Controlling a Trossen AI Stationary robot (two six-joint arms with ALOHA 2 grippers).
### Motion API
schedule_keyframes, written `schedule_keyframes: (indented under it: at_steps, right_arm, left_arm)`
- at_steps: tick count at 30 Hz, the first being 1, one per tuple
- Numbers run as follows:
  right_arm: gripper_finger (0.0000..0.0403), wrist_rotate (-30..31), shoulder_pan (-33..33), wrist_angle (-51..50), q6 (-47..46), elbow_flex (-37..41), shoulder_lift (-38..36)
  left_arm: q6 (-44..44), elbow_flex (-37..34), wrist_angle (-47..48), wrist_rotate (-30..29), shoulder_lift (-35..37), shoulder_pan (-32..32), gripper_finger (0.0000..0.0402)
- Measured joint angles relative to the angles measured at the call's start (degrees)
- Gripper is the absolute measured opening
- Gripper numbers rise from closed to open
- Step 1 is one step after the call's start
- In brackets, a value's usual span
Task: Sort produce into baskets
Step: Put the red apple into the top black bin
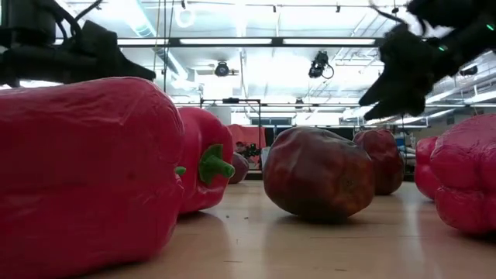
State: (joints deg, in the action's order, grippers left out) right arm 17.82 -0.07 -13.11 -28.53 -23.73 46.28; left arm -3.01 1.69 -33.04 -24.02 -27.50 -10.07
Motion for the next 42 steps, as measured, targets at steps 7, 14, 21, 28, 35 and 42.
schedule_keyframes:
  at_steps: [7, 14, 21, 28, 35, 42]
  right_arm:
    - [0.0291, -8.6, 3.2, -17.0, 1.8, -17.9, 16.9]
    - [0.0313, -11.6, 4.9, -27.0, 3.6, -26.5, 28.0]
    - [0.0372, -15.7, 6.4, -29.5, 5.7, -31.6, 34.2]
    - [0.0393, -12.0, 6.9, -32.3, 6.6, -31.6, 41.7]
    - [0.0382, -12.3, 6.9, -30.0, 6.9, -31.8, 47.1]
    - [0.0328, -12.3, 7.4, -32.0, 6.2, -31.4, 43.8]
  left_arm:
    - [-0.3, 0.0, 0.0, 0.0, -3.6, 0.0, 0.0145]
    - [-1.9, 0.0, 0.2, 0.7, -6.7, 0.0, 0.0145]
    - [-2.2, 0.0, -0.2, 0.7, -9.6, 0.0, 0.0145]
    - [-3.2, 0.0, -0.1, 0.7, -11.3, 0.0, 0.0145]
    - [-3.1, 0.0, -0.4, 0.7, -11.9, 0.0, 0.0145]
    - [-1.6, 0.0, -4.9, -0.5, -11.9, 0.0, 0.0145]
